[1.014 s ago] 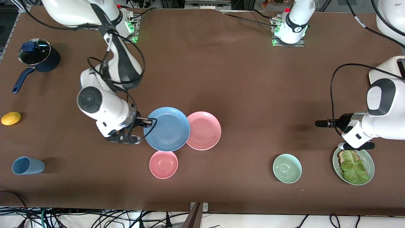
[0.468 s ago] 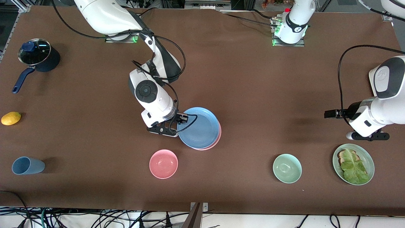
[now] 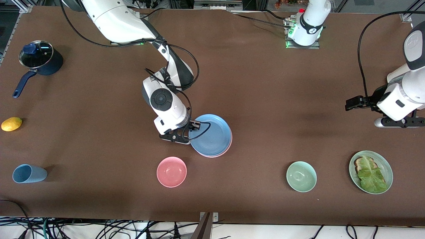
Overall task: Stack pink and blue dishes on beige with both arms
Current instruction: 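Lower the blue plate onto pink with the right gripper while the left gripper returns, then open the right gripper and release the blue plate on the stack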
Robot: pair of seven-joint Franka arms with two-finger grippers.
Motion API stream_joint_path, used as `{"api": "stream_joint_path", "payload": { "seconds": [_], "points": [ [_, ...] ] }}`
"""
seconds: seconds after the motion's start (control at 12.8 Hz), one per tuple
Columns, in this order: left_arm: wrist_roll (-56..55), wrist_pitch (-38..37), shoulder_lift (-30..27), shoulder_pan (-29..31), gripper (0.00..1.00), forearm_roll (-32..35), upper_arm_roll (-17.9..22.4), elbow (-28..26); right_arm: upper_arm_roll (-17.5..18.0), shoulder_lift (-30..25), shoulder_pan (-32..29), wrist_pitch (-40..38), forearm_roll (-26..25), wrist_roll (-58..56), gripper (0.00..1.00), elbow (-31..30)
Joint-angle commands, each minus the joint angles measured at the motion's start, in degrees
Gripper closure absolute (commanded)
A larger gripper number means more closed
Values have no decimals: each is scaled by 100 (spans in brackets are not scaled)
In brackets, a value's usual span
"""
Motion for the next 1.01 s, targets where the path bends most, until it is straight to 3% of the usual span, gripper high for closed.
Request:
{"api": "stream_joint_path", "payload": {
  "seconds": [0.0,0.31,0.39,0.47,0.62,0.78,0.94],
  "points": [
    [142,62,-468,-223,0,-158,249,-437,-37,118,99,156,-86,178,100,55],
    [125,18,-758,-522,0,-141,549,-499,-37,242,143,306,-86,178,99,55],
    [116,9,-819,-635,0,-97,592,-499,-37,251,143,306,-86,178,95,47],
    [116,-87,-907,-724,0,-79,689,-517,-37,251,143,306,-86,178,84,46],
    [107,-298,-978,-882,0,-79,830,-508,-37,268,143,306,-86,177,77,38],
    [116,-299,-1013,-1005,0,-70,839,-508,-37,286,143,306,-86,169,49,38],
    [124,-299,-1013,-1084,0,-70,839,-499,-45,234,117,288,-77,134,33,73]
  ]
}}
